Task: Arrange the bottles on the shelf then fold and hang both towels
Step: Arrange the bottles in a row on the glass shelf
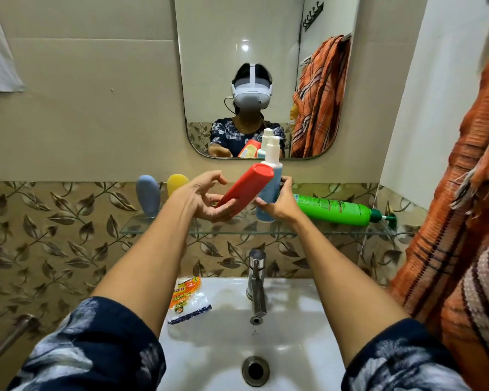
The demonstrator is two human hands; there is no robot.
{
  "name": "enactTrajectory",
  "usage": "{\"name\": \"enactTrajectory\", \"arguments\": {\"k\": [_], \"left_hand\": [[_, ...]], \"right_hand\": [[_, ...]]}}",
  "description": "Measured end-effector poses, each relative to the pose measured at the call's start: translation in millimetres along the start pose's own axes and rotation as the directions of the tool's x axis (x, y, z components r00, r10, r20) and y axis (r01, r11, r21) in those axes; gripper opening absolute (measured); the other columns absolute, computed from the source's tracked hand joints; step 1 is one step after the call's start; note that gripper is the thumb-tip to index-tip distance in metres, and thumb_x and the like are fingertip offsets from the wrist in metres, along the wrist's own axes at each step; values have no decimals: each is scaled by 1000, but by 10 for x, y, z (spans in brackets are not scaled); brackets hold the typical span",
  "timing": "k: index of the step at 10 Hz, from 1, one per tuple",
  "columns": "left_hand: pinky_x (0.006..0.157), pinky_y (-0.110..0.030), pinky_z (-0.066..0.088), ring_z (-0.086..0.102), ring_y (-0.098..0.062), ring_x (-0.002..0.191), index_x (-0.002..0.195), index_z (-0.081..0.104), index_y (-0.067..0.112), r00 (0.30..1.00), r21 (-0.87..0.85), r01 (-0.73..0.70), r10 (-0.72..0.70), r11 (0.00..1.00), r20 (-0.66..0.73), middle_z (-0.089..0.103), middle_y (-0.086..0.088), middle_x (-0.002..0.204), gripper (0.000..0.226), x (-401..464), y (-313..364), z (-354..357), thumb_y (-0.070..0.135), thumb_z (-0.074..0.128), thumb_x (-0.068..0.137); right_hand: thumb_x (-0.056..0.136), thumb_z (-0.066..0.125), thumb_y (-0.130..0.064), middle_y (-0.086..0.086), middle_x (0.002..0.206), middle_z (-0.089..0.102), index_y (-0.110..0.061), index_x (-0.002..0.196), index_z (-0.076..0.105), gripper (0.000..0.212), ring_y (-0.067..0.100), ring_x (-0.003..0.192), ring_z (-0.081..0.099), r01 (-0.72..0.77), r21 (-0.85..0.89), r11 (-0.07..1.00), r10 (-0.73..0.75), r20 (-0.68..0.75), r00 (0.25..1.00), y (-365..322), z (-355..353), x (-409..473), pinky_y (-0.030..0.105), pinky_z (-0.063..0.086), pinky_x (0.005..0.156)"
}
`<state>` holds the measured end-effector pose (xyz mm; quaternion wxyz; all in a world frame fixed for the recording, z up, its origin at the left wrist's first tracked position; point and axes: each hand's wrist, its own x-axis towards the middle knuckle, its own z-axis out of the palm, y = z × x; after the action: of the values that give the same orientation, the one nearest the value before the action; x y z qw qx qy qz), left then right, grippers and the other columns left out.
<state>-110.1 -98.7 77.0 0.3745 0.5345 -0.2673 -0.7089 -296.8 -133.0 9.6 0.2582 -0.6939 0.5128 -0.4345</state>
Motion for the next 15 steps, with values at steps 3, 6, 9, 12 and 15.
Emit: {"name": "enactTrajectory", "arguments": {"k": [3, 6, 9, 12, 15], "left_hand": [[50, -30, 58, 68, -22, 78, 119, 52, -2, 941, 463, -218, 311, 859, -132, 60, -17, 116, 52, 220, -163, 67, -11, 69, 71], [71, -35, 59, 65, -29, 86, 118, 52, 12, 740, 674, -459, 669, 578, -70, 62, -14, 105, 52, 502, -340, -51, 24, 76, 74], [103, -49, 38, 49, -36, 115, 116, 53, 19, 677, 684, -504, 733, 528, -66, 56, -18, 119, 44, 690, -325, -172, 44, 65, 81], [95, -36, 46, 56, -26, 113, 130, 44, 8, 656, 409, -687, 755, 600, -5, 58, -13, 124, 46, 681, -442, -172, 32, 52, 91], [100, -34, 40, 47, -25, 124, 138, 34, 10, 677, 478, -662, 734, 577, 52, 50, -12, 135, 47, 677, -412, -242, 26, 45, 95]], "right_hand": [[82, 66, 2, 23, 130, 48, -4, 137, 26, 68, 35, 116, 52, 3, 3, 1000, -3, -95, 995, 38, 191, 114, 42, 46, 100], [92, 57, -7, 9, 118, 40, -15, 131, 19, 55, 14, 97, 52, 13, 182, 983, -5, -47, 999, 74, 262, 160, 23, 53, 69], [81, 71, -7, 3, 115, 46, -11, 126, 18, 70, 16, 103, 53, 32, 235, 971, -30, -14, 999, 88, 276, 148, 28, 47, 89], [81, 69, -5, -8, 109, 41, -8, 128, 16, 71, 13, 106, 48, 74, 207, 976, -65, -51, 997, 115, 336, 170, 25, 39, 94], [82, 66, 1, 5, 122, 39, -6, 130, 15, 70, 17, 112, 47, 81, 242, 967, -63, -82, 995, 66, 381, 116, 34, 43, 101]]}}
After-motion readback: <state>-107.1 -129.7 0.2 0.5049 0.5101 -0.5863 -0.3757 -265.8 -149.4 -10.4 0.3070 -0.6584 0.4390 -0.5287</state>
